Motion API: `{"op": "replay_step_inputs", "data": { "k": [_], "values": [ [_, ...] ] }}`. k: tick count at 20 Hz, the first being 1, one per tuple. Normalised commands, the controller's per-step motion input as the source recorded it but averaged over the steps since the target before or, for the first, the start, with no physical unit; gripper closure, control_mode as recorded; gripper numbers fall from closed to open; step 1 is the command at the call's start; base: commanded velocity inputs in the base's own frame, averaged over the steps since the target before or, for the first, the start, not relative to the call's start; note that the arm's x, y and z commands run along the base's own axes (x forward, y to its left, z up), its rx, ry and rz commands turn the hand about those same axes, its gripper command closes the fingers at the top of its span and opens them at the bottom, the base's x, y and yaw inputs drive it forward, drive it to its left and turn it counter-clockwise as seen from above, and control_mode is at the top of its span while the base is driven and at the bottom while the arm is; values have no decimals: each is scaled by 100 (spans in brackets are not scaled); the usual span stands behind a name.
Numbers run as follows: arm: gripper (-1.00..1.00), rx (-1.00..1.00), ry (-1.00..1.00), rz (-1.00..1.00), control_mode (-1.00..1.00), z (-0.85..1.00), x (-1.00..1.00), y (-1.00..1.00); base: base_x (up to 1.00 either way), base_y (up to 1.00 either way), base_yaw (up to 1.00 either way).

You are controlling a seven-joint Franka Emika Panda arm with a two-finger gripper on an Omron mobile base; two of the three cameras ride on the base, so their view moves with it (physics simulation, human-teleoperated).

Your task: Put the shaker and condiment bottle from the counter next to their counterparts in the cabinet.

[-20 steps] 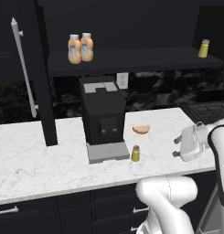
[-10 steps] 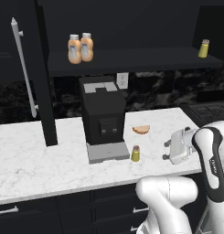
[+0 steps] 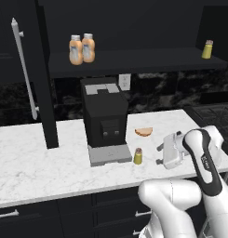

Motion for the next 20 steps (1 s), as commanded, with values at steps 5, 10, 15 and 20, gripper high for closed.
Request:
{"op": "replay_step_inputs", "data": {
  "k": [5,10,15,20],
  "values": [
    [-100,0,-1,7,-100,-21,25,0,0,0,0],
    [-100,0,0,3,-100,-12,24,0,0,0,0],
    [-100,0,0,0,-100,0,25,0,0,0,0],
    [-100,0,0,1,-100,-11,18,0,0,0,0]
  ]
}}
